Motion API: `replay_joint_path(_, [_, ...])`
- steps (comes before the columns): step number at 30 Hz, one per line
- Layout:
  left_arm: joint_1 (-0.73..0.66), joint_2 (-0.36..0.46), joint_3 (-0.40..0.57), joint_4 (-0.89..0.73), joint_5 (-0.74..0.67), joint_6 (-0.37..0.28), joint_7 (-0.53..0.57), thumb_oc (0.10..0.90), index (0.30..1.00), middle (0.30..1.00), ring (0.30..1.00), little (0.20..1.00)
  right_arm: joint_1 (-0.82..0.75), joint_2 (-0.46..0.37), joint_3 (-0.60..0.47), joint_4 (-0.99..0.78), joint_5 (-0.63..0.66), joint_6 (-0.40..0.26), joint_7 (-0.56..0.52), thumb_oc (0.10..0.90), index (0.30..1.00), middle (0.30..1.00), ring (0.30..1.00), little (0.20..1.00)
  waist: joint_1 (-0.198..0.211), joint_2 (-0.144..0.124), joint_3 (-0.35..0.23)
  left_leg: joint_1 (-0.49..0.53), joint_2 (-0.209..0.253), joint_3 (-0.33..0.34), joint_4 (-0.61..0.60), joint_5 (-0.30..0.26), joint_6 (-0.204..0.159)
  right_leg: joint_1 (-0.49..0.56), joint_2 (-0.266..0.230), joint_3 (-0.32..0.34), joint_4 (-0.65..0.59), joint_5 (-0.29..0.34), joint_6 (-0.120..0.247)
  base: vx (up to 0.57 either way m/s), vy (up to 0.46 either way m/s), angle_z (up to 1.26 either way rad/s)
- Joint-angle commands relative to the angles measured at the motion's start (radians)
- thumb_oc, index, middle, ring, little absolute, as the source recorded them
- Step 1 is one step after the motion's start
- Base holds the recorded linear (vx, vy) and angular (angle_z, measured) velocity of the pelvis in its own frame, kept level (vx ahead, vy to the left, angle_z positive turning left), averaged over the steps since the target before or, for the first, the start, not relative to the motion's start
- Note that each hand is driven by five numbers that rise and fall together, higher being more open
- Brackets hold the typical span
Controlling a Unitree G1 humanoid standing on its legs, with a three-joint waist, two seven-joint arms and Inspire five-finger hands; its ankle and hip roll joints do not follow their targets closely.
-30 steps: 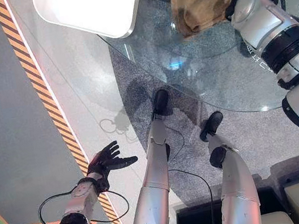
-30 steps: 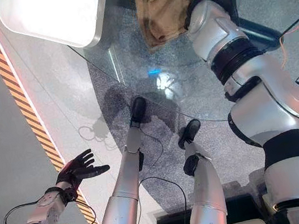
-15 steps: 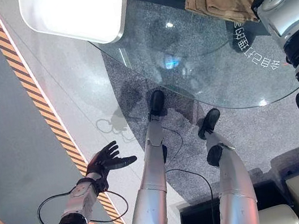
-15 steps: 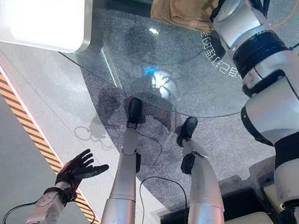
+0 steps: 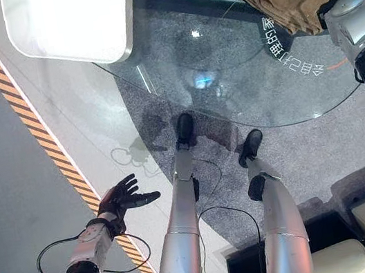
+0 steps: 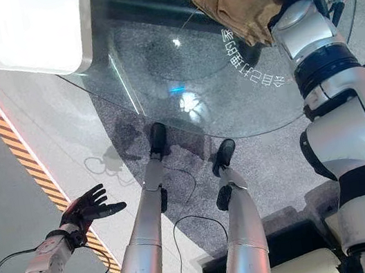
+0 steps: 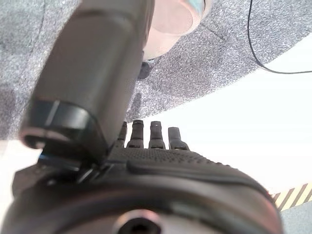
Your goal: Wipe the table with a cloth and put it in the basket.
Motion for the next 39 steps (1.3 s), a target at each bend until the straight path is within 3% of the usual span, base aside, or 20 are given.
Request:
replay_joint_path(1, [0.079,0.006,0.018,0.062,-0.049,0.002,-0.018,0.800,0.900,0.900,0.900,0.900,-0.018,-0.220,0.042,0.019,-0.049,-0.035,-0.141,0.100,0.300,0.300,0.300,0.200,0.008,0.015,-0.013,0.043,-0.049,0.018,0.096,-0.154,0.060,0.071,0.058,-0.010,-0.147,0.099,0.016,0.00,0.024,-0.15])
replay_joint_path(12, [0.081,-0.004,0.008,0.039,-0.045,0.011,0.001,0.800,0.900,0.900,0.900,0.900,-0.078,-0.161,0.104,-0.102,-0.100,-0.112,-0.101,0.100,0.300,0.300,0.300,0.200,0.023,0.025,-0.013,0.038,-0.059,0.013,0.104,-0.152,0.059,0.071,0.052,-0.015,-0.143,0.091,0.011,0.00,0.003,-0.02])
replay_joint_path(17, [0.081,-0.017,0.009,0.041,-0.031,0.006,-0.004,0.800,0.900,0.900,0.900,0.900,-0.092,-0.096,0.125,-0.170,-0.122,-0.141,-0.074,0.100,0.300,0.300,0.300,0.200,0.035,0.026,-0.013,0.041,-0.064,0.011,0.103,-0.151,0.059,0.077,0.050,-0.022,-0.143,0.084,0.007,0.00,0.000,0.00])
replay_joint_path(24, [0.086,-0.041,0.001,0.029,-0.009,0.003,0.003,0.800,0.900,0.900,0.900,0.900,-0.101,0.006,0.144,-0.277,-0.271,-0.129,0.033,0.100,0.300,0.300,0.300,0.200,0.059,0.035,-0.013,0.037,-0.071,0.005,0.104,-0.148,0.059,0.081,0.043,-0.040,-0.140,0.072,0.003,0.00,0.000,0.00])
replay_joint_path(39, [0.066,-0.078,-0.005,0.042,0.030,-0.010,0.004,0.800,0.900,0.900,0.900,0.900,-0.023,0.174,0.172,-0.484,-0.445,-0.088,0.236,0.100,0.300,0.300,0.300,0.200,0.081,0.046,-0.013,0.028,-0.079,0.004,0.106,-0.139,0.060,0.077,0.039,-0.053,-0.129,0.058,0.000,0.00,-0.001,0.01])
